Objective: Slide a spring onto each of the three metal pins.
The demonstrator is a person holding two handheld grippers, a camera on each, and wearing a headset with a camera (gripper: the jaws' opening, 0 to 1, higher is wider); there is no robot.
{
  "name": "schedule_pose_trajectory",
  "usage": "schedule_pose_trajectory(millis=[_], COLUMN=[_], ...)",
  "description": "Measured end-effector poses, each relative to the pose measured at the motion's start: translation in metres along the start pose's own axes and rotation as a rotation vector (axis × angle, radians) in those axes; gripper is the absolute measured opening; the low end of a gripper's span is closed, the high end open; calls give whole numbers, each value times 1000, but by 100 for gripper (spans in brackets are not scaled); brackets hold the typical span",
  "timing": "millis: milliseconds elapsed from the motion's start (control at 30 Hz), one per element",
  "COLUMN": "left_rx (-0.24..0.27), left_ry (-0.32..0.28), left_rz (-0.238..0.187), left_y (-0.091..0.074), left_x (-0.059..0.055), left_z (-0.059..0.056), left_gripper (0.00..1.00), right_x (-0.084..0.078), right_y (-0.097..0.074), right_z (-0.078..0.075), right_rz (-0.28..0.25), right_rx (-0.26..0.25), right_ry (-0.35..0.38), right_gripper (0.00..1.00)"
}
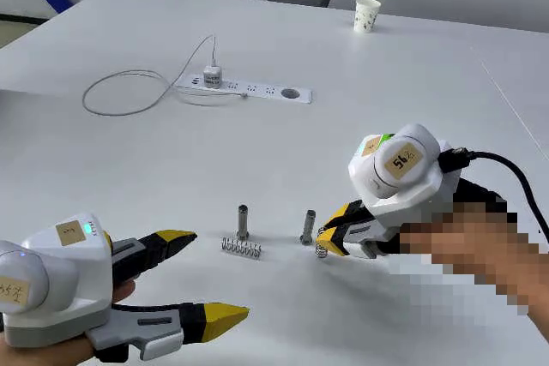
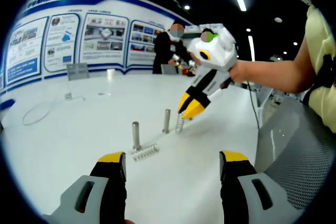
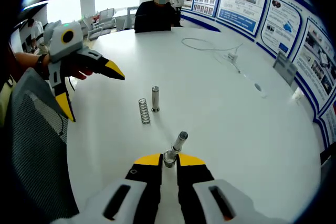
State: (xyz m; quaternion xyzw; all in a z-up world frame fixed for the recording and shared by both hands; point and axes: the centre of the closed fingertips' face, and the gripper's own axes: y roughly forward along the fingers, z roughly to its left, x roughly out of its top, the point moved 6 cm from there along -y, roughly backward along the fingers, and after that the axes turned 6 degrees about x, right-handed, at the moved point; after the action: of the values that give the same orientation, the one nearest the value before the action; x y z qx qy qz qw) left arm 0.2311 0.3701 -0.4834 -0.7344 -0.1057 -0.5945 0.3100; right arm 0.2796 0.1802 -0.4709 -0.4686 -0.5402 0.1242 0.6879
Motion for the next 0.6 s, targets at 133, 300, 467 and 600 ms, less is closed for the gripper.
schedule_pose_trajectory(millis=[133, 300, 467, 600], left_rx=[-1, -1, -3, -2], left_ry=[0, 0, 1, 2], left_rz=[-1, -5, -10, -13], left_y=[0, 0, 0, 0], left_x=[0, 0, 1, 1], left_z=[0, 0, 0, 0], left_gripper=[74, 74, 74, 74], right_x=[2, 7, 14, 19], right_y=[-5, -12, -19, -24], right_z=[1, 1, 3, 5], right_rz=[-1, -12, -26, -33], right_rx=[0, 3, 2, -3], right_ry=[5, 20, 22, 14], right_gripper=[12, 12, 12, 12])
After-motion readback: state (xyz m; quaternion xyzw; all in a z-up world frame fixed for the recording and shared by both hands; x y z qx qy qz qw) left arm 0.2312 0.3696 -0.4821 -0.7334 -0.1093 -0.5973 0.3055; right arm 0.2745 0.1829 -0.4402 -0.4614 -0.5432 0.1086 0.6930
